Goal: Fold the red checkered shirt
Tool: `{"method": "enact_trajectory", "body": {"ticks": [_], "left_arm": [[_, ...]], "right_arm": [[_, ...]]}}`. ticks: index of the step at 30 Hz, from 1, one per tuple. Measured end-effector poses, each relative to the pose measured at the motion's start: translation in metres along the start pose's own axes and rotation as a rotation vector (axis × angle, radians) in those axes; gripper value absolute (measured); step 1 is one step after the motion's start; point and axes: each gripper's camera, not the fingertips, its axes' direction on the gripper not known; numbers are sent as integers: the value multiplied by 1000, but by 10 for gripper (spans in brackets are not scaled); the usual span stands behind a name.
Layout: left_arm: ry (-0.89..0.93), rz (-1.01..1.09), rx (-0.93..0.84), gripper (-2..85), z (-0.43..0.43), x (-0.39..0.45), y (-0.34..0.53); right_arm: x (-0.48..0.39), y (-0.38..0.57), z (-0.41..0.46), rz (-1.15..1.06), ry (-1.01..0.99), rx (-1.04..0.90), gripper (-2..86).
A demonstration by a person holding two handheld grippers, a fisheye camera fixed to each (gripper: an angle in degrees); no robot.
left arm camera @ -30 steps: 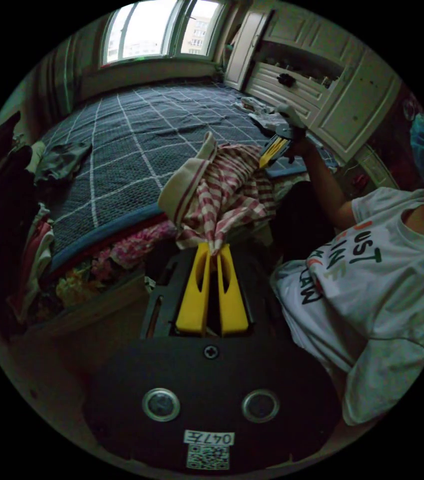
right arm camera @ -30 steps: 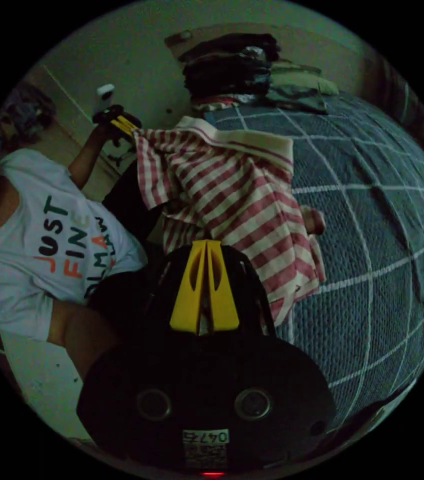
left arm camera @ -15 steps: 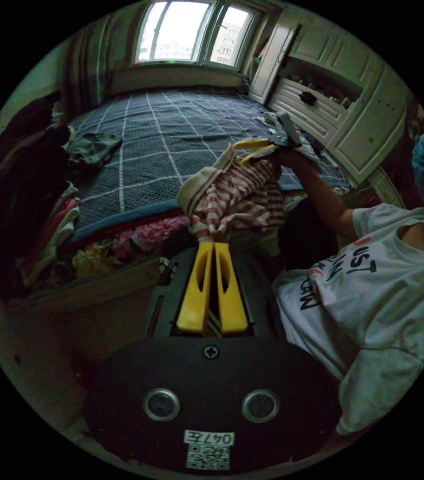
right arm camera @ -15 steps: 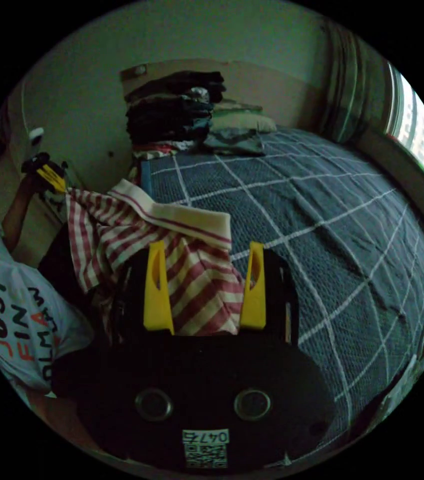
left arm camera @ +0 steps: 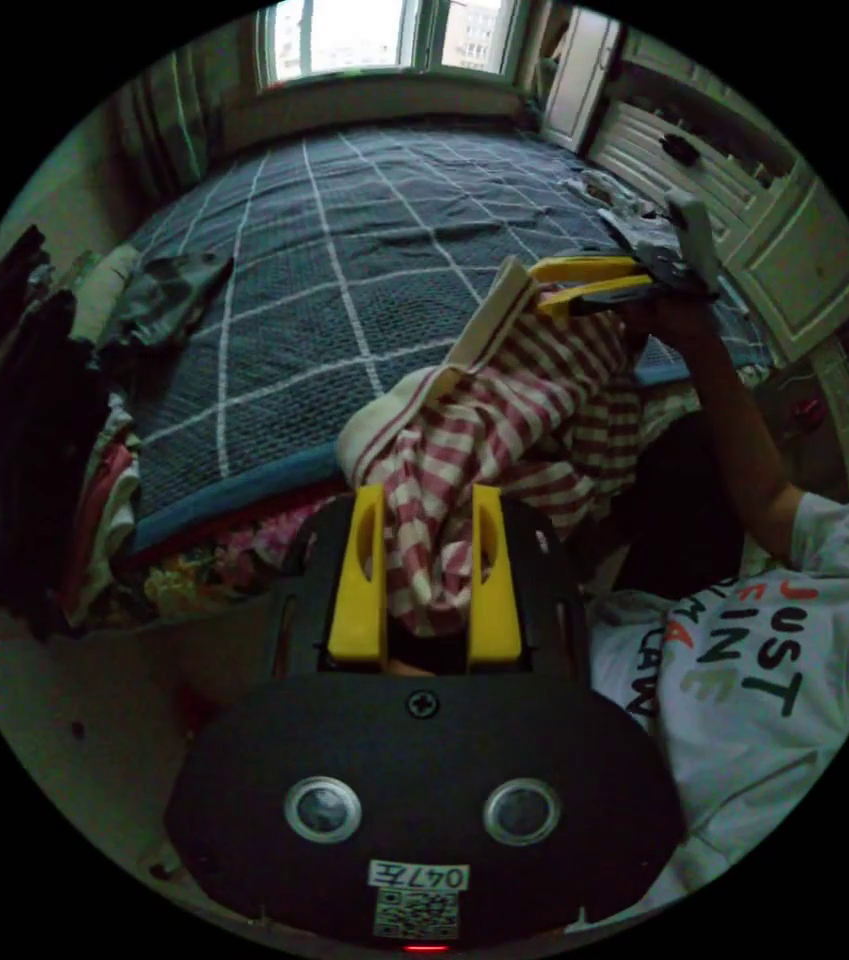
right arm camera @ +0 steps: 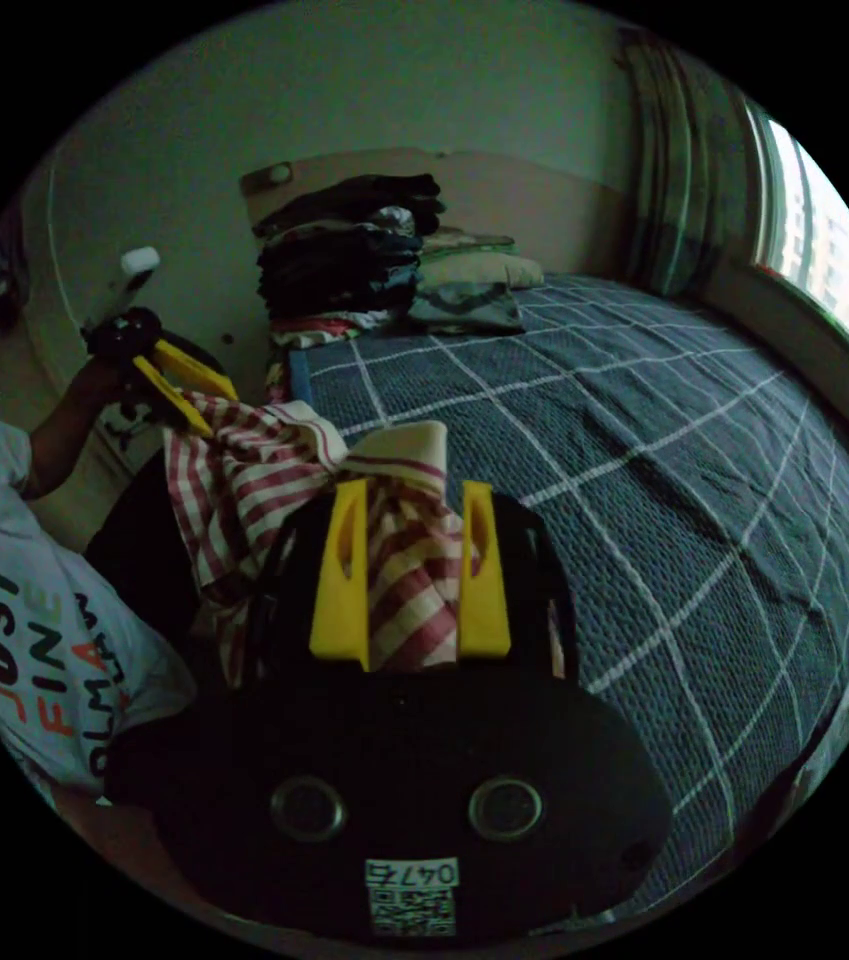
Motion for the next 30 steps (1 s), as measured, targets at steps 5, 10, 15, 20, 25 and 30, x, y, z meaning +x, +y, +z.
{"method": "enact_trajectory", "body": {"ticks": [5,10,15,20,25,30], "left_arm": [[-17,-61,-21,6,17,10,5],[187,-94,98,-7,11,17,20],[115,-89,235,-8,-11,34,27],[-69,99,484,-9,-85,84,-6],[-540,381,738,-9,-175,182,-54],[-581,381,982,-9,-254,232,-70]], "right_arm": [[-8,-6,-10,59,45,-18,126],[-17,-11,-2,100,-168,-28,31],[-51,-18,-51,81,-158,119,0],[-112,-45,-166,-64,169,303,-2],[-180,-107,-292,-148,588,366,-2],[-255,-143,-406,-157,834,567,-3]]}}
